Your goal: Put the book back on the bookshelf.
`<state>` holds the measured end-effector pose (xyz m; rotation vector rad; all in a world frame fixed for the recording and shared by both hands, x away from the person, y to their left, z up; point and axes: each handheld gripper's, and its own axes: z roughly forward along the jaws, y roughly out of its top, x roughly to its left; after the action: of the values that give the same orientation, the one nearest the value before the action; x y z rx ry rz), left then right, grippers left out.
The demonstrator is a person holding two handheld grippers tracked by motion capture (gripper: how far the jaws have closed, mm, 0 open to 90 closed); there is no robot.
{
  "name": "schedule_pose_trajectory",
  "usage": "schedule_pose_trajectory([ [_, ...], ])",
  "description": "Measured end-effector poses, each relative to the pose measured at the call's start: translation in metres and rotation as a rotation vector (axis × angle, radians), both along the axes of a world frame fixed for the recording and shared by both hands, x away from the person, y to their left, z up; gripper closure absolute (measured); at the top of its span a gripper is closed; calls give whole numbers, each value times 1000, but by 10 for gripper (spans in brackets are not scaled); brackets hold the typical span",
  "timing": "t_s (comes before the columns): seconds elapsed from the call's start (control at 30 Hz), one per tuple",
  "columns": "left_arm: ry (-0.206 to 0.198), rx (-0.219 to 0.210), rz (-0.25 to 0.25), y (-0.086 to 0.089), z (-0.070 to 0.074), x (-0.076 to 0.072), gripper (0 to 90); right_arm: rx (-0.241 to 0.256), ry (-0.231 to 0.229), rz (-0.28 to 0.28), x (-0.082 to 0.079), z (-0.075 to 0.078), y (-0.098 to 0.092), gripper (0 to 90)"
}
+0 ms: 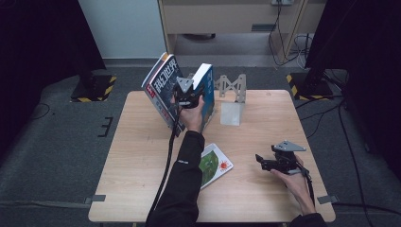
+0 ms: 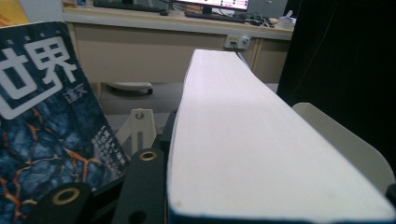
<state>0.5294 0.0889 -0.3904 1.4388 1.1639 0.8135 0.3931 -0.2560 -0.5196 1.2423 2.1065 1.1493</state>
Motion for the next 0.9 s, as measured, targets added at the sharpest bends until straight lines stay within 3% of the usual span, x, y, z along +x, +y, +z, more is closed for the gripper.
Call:
schedule_pose_trajectory([
  [0.17,-3,-30,5,6,-4,-2,604,-6,5,2,0,-1,0,186],
  [0.4,-8,-16,-21,-1,-5,-10,603,-5,3,2,0,0,1,186],
  [0.7,8,-23,-47,2,-5,-40,606,-7,-5,6,-2,1,3,187],
  [0.9,-9,-15,-45,-6,-6,-59,606,1,-11,9,-4,3,3,187],
])
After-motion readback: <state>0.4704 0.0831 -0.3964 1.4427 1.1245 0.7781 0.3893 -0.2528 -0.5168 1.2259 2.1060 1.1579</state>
